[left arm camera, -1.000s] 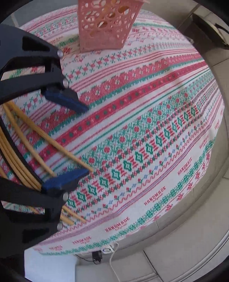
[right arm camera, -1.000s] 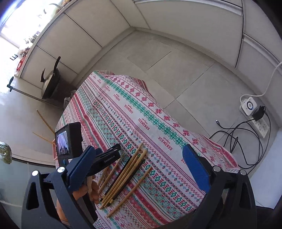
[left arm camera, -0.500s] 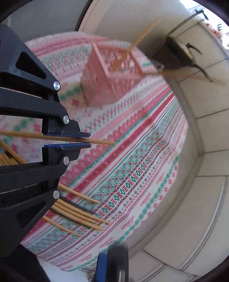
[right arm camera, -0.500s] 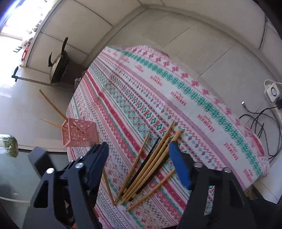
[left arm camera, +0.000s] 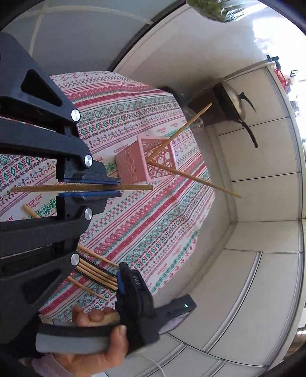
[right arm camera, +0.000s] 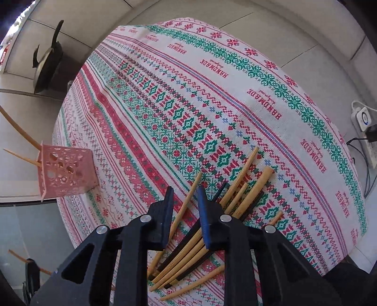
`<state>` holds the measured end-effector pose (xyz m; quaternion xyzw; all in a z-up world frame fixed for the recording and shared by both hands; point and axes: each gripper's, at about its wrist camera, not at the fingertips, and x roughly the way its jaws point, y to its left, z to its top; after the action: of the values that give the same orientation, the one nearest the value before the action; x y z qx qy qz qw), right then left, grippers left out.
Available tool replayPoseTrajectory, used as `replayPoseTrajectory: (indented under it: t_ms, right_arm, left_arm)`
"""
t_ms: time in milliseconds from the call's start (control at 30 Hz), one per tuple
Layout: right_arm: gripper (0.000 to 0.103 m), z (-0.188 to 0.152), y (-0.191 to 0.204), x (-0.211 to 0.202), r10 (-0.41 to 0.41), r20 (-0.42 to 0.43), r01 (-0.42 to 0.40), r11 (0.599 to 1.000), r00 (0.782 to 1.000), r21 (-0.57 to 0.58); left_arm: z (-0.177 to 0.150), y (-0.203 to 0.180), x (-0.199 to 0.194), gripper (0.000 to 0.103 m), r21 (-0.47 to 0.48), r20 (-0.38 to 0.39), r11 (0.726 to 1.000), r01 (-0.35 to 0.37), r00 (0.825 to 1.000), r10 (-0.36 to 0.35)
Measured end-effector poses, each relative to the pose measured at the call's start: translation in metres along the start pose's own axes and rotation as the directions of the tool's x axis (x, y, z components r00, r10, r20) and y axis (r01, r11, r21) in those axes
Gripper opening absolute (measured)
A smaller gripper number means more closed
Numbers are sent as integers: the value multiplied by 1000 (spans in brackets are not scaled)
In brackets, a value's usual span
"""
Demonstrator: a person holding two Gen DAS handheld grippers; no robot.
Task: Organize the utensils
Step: 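Grasp a chopstick with the left tool while the right tool grasps another, then insert both chopsticks into the pink holder and open both tools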
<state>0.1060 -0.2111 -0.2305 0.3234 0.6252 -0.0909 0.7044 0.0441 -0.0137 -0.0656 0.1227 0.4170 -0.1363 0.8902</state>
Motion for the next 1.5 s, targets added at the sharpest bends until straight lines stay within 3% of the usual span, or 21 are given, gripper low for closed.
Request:
replayPoseTrajectory:
  t_ms: [67, 100, 167, 300, 433, 567, 767, 1033, 1300, 1400, 1500]
  right_arm:
    - [21, 2, 2, 13, -16, -20, 16, 1000, 1000, 5]
    - [21, 2, 6, 12, -20, 14, 20, 1000, 1000, -3]
    - [12, 2, 11, 13, -35, 35, 36, 999, 999, -27]
    - [9, -1, 10, 7, 33, 92, -31, 999, 995, -21]
    - [7, -12, 25, -35, 106, 196, -87, 991, 975, -105]
    - [6, -34, 37, -91, 205, 281, -148, 966, 938, -213]
    - [5, -66, 49, -157, 277, 391, -143, 930, 878, -338]
    - [5, -75, 56, -235, 396, 487, -211, 896, 779, -392]
    - [5, -70, 89, -289, 502, 536, -265, 848, 678, -459]
    - [5, -65, 104, -298, 519, 545, -262, 837, 658, -481]
    - [5, -56, 119, -297, 528, 536, -260, 828, 658, -497]
  left_arm:
    - [2, 3, -1, 4, -12, 5, 1000, 1, 1000, -1]
    - [2, 5, -2, 4, -19, 9, 1000, -2, 1000, 2]
    - [1, 9, -3, 4, -37, 16, 999, -6, 1000, 7]
    - [3, 22, -8, 4, -98, 42, 995, -6, 999, 11]
    - [8, 32, -21, 4, -135, 80, 991, -4, 997, 15]
    - [11, 42, -40, 4, -183, 129, 983, 18, 992, 6]
    - [15, 54, -64, 4, -231, 190, 973, 25, 982, 20]
    - [30, 74, -90, 4, -294, 265, 954, 60, 964, 21]
    - [62, 94, -124, 4, -348, 372, 932, 104, 928, 35]
    - [79, 96, -123, 4, -356, 396, 928, 112, 917, 42]
    - [94, 99, -109, 4, -365, 399, 924, 114, 916, 44]
